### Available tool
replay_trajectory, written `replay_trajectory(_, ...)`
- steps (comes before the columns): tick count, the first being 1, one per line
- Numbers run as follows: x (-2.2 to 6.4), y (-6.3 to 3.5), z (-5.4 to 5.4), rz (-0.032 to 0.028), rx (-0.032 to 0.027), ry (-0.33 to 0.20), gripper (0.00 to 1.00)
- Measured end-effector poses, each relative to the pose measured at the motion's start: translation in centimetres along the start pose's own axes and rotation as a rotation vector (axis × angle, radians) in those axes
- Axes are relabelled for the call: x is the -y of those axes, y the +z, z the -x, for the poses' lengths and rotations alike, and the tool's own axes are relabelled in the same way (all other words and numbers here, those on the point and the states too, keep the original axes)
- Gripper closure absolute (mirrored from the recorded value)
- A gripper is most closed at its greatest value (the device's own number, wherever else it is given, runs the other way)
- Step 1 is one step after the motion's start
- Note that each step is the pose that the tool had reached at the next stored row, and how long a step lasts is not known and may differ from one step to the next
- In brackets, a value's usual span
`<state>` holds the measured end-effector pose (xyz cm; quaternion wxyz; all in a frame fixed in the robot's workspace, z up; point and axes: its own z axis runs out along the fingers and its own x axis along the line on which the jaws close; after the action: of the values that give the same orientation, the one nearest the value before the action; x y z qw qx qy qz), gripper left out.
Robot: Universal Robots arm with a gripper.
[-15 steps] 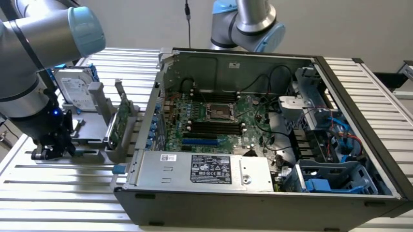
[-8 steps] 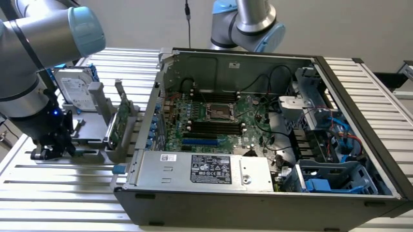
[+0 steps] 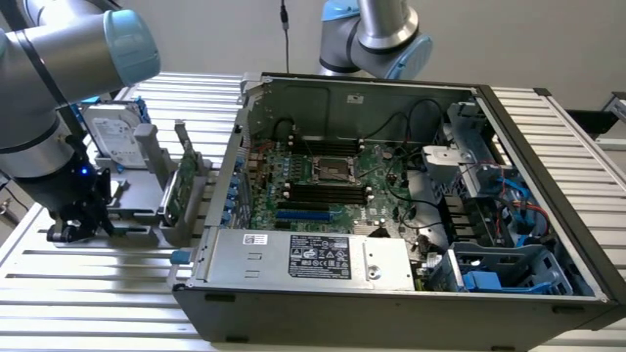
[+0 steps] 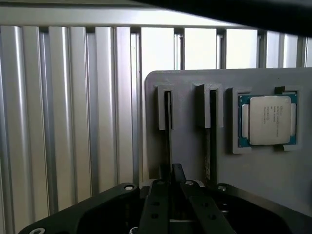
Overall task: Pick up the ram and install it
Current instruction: 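Pick up the ram and move it above insertion slot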
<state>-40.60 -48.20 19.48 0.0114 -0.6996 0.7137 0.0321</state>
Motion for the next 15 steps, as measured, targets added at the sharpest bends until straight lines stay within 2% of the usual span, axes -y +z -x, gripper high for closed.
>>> replay_trajectory(15, 0.0, -0.04, 0.09, -0.0028, -0.002, 0.046, 0.86)
